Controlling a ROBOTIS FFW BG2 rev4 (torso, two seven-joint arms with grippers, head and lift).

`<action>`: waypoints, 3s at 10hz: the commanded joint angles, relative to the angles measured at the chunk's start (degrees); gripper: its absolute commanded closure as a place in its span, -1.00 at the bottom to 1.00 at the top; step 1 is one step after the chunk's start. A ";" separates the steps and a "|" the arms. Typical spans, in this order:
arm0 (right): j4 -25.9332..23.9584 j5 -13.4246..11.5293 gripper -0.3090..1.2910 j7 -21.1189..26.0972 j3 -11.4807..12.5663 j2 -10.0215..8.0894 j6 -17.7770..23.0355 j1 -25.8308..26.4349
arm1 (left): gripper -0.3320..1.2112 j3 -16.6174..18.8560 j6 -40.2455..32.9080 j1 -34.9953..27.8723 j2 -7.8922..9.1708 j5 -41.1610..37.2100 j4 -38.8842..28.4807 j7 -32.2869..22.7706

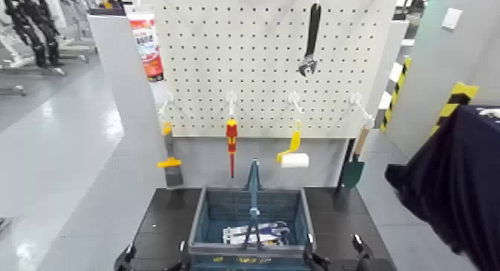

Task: Put the yellow paint brush into the crate.

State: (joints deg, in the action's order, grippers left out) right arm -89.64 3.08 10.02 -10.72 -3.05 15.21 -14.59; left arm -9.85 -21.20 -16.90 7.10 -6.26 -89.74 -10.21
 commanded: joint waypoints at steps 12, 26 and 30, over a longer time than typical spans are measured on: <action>-0.01 0.00 -0.43 0.00 0.08 0.06 -0.27 0.00 | -0.43 17.23 9.68 7.67 -0.95 -2.88 -0.70 22.25; 0.17 0.09 -0.43 0.00 -0.53 -0.03 -0.35 0.35 | -0.43 5.72 20.76 35.53 14.61 -14.48 21.71 41.32; 0.34 0.18 -0.43 -0.09 -0.89 -0.03 -0.35 0.61 | -0.43 0.18 19.09 43.09 15.23 -16.33 30.77 44.40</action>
State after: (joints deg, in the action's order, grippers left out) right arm -89.36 3.25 9.93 -11.55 -3.08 14.85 -14.00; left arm -8.82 -1.70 25.11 22.28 -22.24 -60.44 34.17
